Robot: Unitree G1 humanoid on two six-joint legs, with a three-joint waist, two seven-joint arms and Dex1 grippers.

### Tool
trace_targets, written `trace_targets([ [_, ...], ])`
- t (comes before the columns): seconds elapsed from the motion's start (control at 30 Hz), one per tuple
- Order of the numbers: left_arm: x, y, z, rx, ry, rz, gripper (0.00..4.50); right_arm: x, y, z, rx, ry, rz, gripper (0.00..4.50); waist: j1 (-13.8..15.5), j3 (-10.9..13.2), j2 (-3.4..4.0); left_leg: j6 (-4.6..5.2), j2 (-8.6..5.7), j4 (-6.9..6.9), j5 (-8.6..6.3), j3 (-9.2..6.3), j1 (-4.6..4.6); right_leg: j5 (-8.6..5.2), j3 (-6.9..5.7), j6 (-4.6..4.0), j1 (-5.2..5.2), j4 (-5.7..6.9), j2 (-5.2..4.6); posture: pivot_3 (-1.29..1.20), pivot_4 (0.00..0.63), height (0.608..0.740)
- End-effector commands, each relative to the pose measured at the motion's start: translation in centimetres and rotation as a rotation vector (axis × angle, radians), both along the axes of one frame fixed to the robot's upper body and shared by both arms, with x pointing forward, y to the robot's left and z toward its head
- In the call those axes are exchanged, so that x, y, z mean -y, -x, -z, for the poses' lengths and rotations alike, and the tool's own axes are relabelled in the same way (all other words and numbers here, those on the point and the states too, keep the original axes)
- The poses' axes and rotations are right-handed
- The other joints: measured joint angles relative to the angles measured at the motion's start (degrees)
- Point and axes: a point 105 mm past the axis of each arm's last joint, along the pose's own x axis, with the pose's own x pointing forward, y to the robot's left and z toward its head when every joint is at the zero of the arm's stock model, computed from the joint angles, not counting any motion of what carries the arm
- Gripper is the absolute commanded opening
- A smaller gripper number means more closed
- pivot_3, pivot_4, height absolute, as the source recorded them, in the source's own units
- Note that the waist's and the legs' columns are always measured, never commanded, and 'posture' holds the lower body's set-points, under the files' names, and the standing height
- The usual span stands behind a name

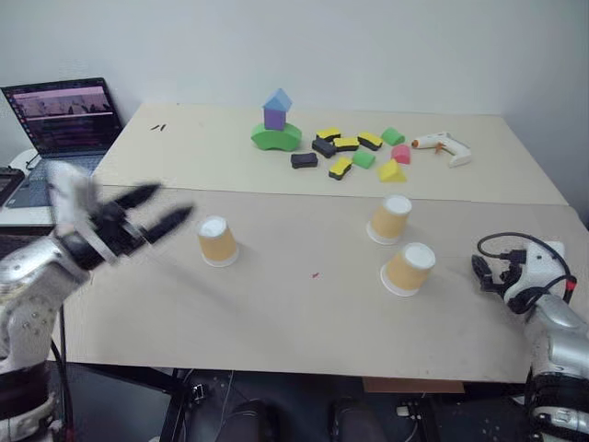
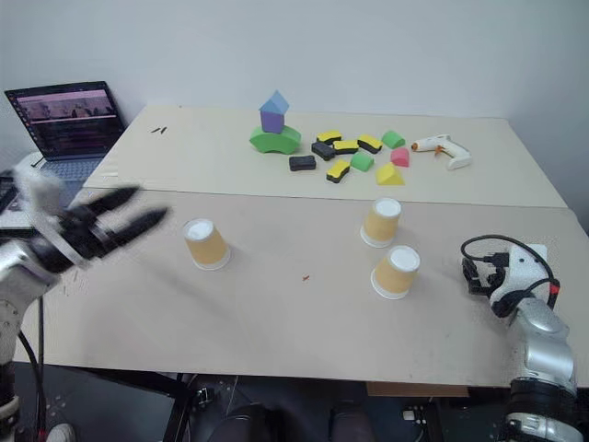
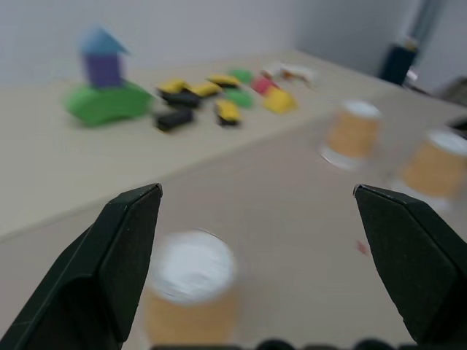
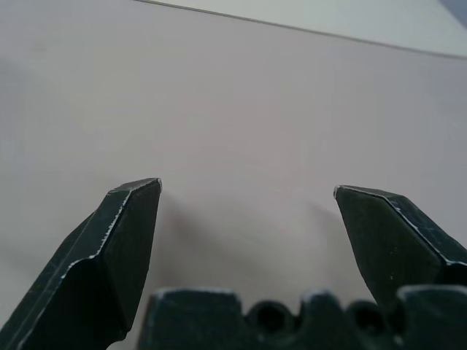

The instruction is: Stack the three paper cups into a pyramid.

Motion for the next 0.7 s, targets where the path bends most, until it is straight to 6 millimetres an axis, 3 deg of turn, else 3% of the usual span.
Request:
trace_targets([
  [0.03,1.3,0.8,0.5,0.011,-0.053,0.089,4.50,0.5,0.4,-2.9,-0.041,0.020,-0.154,4.42,-0.03,0.01,0.02,0.01,0.03,0.00,0.01,0.00,0.02,0.00,0.03,-0.01,0.00,0.03,0.18,0.00,0.150,0.740],
  [0.17,2.7,1.3,1.0,0.009,-0.062,0.159,4.50,0.2,2.6,-3.7,-0.207,0.029,-0.393,4.42,-0.04,0.02,0.01,0.03,0.19,-0.02,0.01,-0.01,0.17,-0.04,0.12,-0.09,0.15,-0.04,0.20,0.00,0.150,0.740],
  [0.37,3.7,1.1,1.1,0.022,-0.064,0.199,4.50,-5.5,3.7,-5.6,-0.282,-0.048,-0.752,4.42,-0.39,0.02,0.00,0.15,0.22,-0.04,-0.07,-0.03,0.30,-0.04,0.24,-0.09,0.35,-0.16,-0.05,0.00,0.150,0.740],
  [0.57,4.7,0.8,-0.1,0.194,-0.154,0.195,4.50,-8.9,1.8,-5.4,-0.233,-0.050,-0.801,4.42,0.00,0.02,0.00,-0.31,0.17,-0.05,-0.33,-0.11,0.26,-0.03,0.26,-0.10,0.31,-0.16,-0.23,0.00,0.150,0.740],
  [0.7,5.1,1.6,0.0,0.187,-0.169,0.241,4.50,-9.4,1.6,-4.5,-0.241,-0.068,-0.802,4.42,0.65,0.02,0.00,-0.30,0.10,-0.05,-0.33,-0.13,-0.02,-0.03,0.17,-0.11,0.07,-0.23,-0.31,0.00,0.150,0.740],
])
